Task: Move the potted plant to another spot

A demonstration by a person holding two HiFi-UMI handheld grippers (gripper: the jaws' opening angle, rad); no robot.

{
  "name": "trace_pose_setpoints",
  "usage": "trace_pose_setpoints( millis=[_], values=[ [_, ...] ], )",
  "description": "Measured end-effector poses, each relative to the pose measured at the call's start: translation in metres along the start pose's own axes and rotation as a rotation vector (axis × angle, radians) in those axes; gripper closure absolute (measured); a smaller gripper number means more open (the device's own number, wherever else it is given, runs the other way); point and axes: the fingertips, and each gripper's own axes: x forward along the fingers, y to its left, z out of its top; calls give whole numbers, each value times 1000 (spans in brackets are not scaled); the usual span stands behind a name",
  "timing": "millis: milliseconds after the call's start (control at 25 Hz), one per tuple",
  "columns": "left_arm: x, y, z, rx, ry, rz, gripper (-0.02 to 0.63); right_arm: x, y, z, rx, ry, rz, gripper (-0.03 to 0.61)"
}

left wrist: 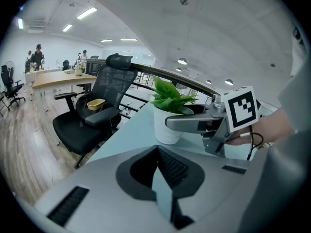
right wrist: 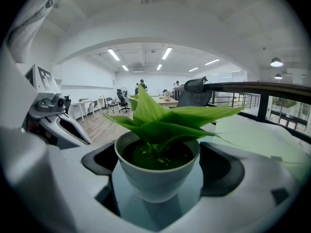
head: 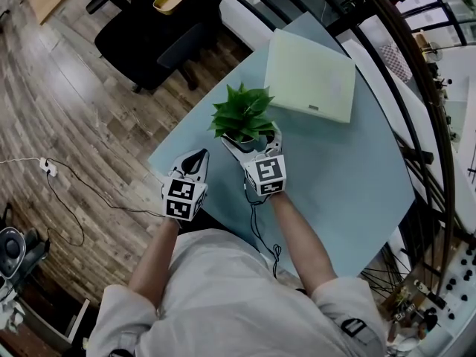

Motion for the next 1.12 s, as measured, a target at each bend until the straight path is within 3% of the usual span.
trace_pose_setpoints(
  millis=[360,640,680,880,960,1000,1120],
  values=[
    [7,-14,-5,12,26,-11,601,-8,10,-29,-5,74,44,37],
    [20,-26,-12,9,65,-56,601,-28,2,-67,47,157,-4,39],
    [23,-29,-15,13,79,-67,601,-34,-3,-71,52,166,-32,69],
    [34,-49,-26,60,143,-128,601,-72,-36,-81,42,174,-223,390],
    [42,-59,-26,80,163,-162,601,-84,-48,-90,39,207,-291,477],
    [45,-64,-26,90,173,-180,601,-90,-52,-95,41,230,-320,566],
    [50,-91,-25,119,194,-235,601,-114,-54,-105,81,249,-352,574]
  ],
)
